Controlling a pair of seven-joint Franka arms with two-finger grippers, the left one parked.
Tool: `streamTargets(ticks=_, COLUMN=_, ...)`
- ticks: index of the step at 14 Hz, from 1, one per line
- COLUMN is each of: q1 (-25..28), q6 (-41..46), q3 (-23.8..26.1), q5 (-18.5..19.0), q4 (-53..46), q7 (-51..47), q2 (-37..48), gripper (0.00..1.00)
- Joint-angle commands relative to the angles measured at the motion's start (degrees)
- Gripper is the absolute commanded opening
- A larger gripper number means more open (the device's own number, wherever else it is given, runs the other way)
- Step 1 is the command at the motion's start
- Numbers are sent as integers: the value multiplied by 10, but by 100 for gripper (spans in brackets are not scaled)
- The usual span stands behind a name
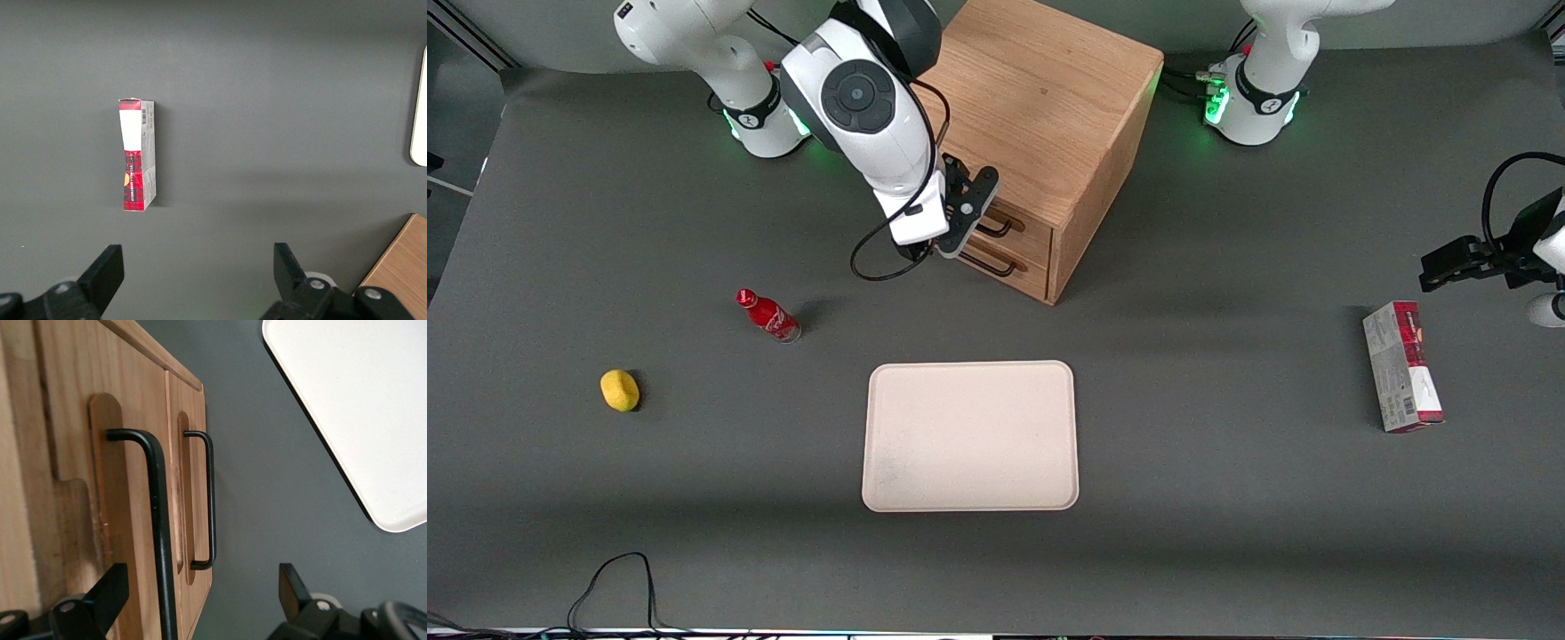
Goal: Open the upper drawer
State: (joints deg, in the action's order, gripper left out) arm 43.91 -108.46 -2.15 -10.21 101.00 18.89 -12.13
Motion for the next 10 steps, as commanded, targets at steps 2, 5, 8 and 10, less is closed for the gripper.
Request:
streamTargets(ticks=2, q1=1, q6=-25, q3=-4, q5=19, q4=21, q7=-2, q2=4, gripper=100)
streamTargets(ticks=5, q1=0, q6=-31, q3=-4, q5=20, q4=21, q7=-2, q2=-1, gripper=100)
streamTargets(ticks=8, q1=-1, q6=-43, q3=-8, q5=21, q4=21, q7=-2, q2=-10, gripper=100)
streamTargets(ticks=10, q1=-1, q6=-49, q3=-9, q5=21, q4=21, q7=-2, q2=-14, gripper=100)
